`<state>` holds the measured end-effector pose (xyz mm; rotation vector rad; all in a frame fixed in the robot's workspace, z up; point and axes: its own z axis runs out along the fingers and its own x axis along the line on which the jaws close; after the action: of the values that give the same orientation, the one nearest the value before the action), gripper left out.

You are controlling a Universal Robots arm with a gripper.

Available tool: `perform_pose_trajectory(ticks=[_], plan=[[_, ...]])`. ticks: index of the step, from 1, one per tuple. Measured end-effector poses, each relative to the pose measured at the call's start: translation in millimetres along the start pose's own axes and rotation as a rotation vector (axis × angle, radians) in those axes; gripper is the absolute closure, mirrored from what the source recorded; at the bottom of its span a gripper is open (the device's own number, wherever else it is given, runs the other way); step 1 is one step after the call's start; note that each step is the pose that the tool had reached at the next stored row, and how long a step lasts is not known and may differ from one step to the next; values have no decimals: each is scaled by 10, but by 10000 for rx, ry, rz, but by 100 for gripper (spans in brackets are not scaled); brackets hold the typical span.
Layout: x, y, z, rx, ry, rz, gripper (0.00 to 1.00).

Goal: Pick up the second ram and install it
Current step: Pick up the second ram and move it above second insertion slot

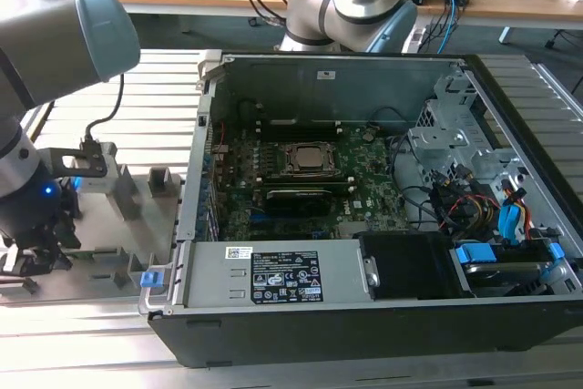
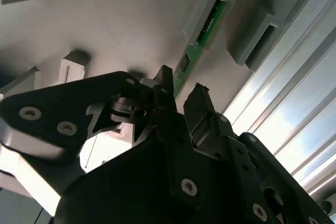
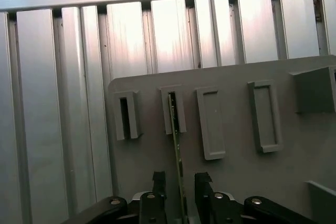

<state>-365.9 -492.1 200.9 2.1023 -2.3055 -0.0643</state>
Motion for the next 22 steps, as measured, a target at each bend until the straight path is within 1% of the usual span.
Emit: perform_pose_trajectory(ticks=[5,6,8,18,21,22], plan=[[1,-1,4,-1,1,-6,65],[1,-1,4,-1,2,-7,84],[1,-1,5,-1,1,-7,86],[1,-1,5,0,2,-9,86],[1,0,-26,0,7,-8,86],[0,1,-54,0,7,-8,86]])
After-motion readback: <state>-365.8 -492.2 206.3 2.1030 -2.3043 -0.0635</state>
